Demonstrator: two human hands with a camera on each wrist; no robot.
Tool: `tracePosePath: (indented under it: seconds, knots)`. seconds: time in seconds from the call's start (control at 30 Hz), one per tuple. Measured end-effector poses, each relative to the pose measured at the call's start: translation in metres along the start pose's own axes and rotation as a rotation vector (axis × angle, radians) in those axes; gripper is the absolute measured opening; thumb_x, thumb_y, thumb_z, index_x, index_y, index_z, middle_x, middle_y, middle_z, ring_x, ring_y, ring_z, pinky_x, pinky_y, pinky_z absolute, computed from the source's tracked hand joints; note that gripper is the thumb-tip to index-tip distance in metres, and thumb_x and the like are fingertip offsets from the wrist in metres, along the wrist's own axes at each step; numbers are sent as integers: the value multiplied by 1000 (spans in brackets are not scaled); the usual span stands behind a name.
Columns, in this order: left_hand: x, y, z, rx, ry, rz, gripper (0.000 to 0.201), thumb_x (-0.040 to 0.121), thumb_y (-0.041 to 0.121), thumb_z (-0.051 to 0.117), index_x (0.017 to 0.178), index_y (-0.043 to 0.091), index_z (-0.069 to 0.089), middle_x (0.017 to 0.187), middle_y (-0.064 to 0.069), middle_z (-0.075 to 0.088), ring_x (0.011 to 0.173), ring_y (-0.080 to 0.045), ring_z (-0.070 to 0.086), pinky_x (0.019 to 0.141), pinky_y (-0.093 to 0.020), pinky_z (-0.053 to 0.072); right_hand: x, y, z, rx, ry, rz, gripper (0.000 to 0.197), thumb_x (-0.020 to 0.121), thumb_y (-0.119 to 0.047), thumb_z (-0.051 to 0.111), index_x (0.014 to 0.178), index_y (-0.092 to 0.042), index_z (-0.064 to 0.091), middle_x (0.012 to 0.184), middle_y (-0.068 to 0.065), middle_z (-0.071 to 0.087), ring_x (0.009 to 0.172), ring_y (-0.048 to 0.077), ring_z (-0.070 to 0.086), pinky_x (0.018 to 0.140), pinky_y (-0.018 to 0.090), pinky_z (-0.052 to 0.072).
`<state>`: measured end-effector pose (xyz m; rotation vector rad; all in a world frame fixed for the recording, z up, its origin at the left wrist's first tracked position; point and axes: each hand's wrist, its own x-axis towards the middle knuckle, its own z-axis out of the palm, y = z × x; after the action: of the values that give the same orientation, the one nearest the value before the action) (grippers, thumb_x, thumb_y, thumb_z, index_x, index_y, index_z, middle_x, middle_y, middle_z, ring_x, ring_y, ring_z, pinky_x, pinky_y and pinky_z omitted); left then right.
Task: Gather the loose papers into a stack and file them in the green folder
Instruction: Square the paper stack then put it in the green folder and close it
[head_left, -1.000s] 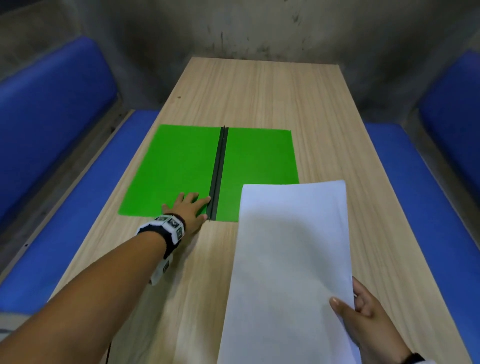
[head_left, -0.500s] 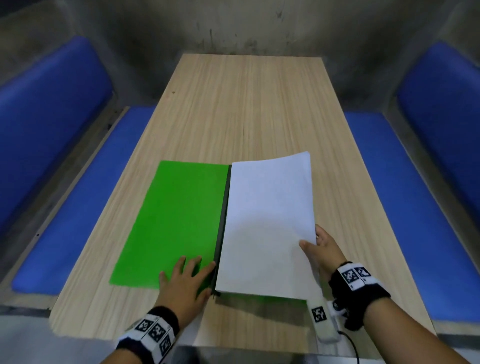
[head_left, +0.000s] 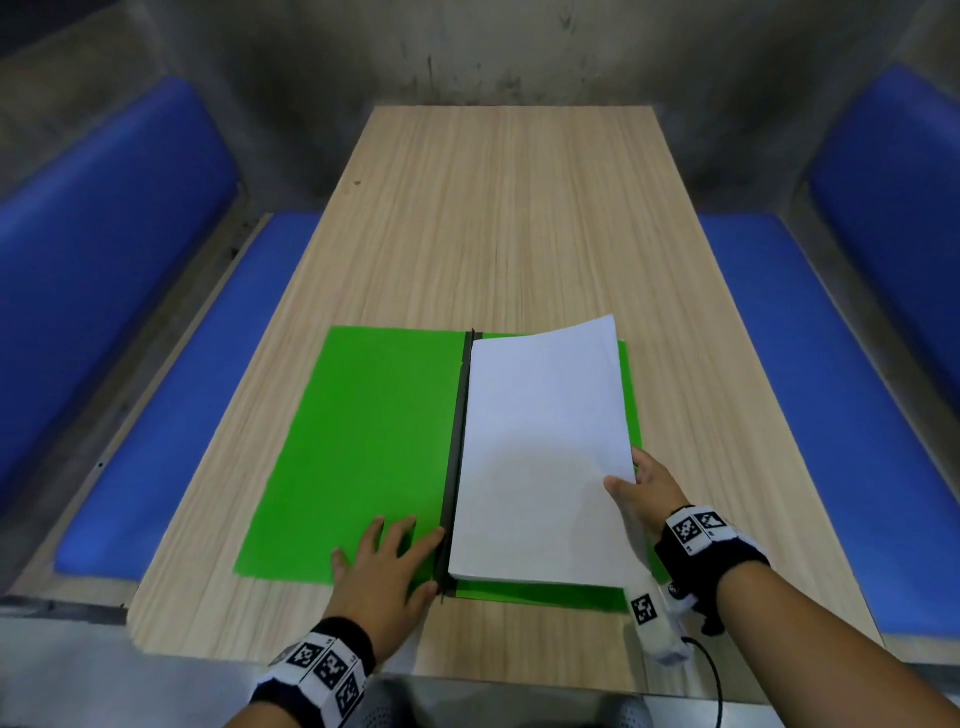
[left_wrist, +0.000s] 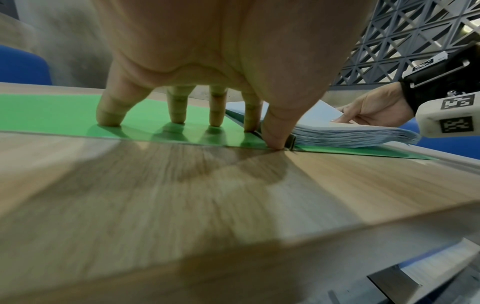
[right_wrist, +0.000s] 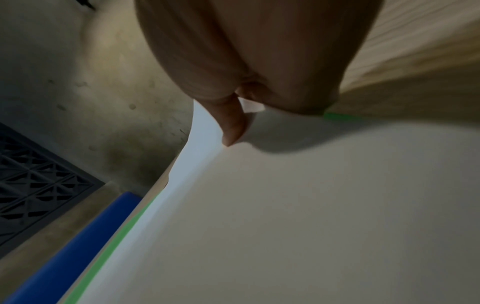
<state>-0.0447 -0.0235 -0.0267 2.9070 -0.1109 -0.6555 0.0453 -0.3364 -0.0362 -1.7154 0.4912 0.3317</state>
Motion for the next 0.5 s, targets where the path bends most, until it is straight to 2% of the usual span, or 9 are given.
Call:
tracePosePath:
  seconds: [0.1,0.2,0.3,0.33,0.4,0.5]
  knots:
    - [0,0,0,-3,11,-1,59,91,53,39,142,54,10,158,12,10,148,-23,1,112,-65,11,3,0,-1,-98,-12,-20,43,90,6,52,131,-8,52,123,14,64,110,31,62,98,42,47]
    - [1,-1,-1,0,10,-1,59,90,54,39,142,54,11,158,12,12,147,-22,3,112,-64,12,6,-2,-1,-243,-5,-32,41,89,1,54,129,-6,52,124,15,63,109,28,60,96,36,46]
    - [3,-4,-7,-32,33,-24,57,88,56,39,141,52,18,156,11,18,145,-18,14,112,-59,18,7,-7,0,-386,35,-12,40,88,-7,58,127,-4,50,125,15,61,107,27,58,91,33,45]
    - [3,-7,-13,-82,66,-70,56,88,56,41,140,50,23,155,9,21,143,-18,19,111,-57,21,7,-9,0,-408,52,2,42,88,-10,59,128,-3,47,124,16,60,104,27,57,88,31,43]
    - [7,-22,-25,-230,164,-260,56,87,54,48,139,44,32,154,3,24,139,-23,26,110,-56,24,6,-12,-2,-451,91,33,53,89,-17,61,135,-3,39,127,18,57,109,31,57,85,33,43]
    - [11,-63,-34,-452,237,-589,64,84,47,59,141,31,34,154,-9,21,138,-35,23,110,-57,23,7,-15,-9,-529,149,48,61,90,-23,60,141,-3,34,138,20,47,122,35,51,98,40,43]
